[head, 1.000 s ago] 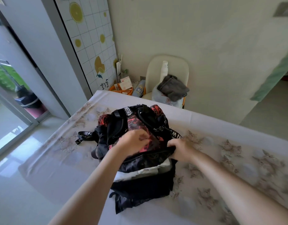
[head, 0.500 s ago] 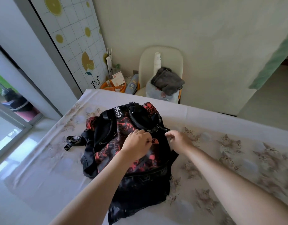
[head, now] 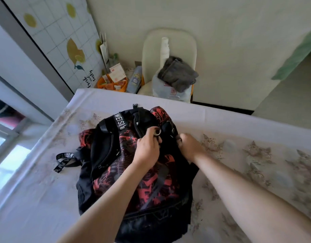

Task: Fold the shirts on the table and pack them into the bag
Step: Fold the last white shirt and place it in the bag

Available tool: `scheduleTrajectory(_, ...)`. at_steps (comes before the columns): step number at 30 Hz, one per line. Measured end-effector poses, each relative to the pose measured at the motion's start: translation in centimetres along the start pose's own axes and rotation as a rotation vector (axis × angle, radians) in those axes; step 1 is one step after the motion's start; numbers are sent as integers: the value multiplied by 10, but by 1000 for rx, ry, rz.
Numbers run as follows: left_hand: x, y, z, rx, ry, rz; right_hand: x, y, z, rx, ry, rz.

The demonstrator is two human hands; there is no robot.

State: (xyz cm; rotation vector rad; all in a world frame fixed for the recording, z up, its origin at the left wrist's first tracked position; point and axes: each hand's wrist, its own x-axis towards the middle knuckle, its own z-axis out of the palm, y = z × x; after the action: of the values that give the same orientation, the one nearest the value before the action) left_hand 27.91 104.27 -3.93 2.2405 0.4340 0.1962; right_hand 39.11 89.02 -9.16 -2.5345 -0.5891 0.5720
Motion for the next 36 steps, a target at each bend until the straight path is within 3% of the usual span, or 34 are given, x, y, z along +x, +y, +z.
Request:
scheduleTrajectory(3,-9,7,-5,-222,-2,-89,0,3,-6,-128,-11,-51)
scheduleTrajectory(8,-4,14,-4,12,-97,7,-3,-3,-8,-56,-36,-83)
scheduleTrajectory(12,11,14,-1,472,-219,97,-4,-6,-12,-61,41,-75)
scheduleTrajectory(15,8,10,8,655,-335,163,-16,10,-20,-20,58,35)
scheduleTrajectory(19,-7,13,28,864,-347,246,-39,31,-26,-192,26,2)
scheduleTrajectory(25,-27,25,46,1023,-413,190,-70,43,-15,-359,-34,41)
scheduleTrajectory(30,-38,31,55,1052,-452,406,-98,41,-13,-494,-102,27)
scheduleTrajectory(36,-22,30,69,1125,-677,368,-150,50,-18,-241,-311,50)
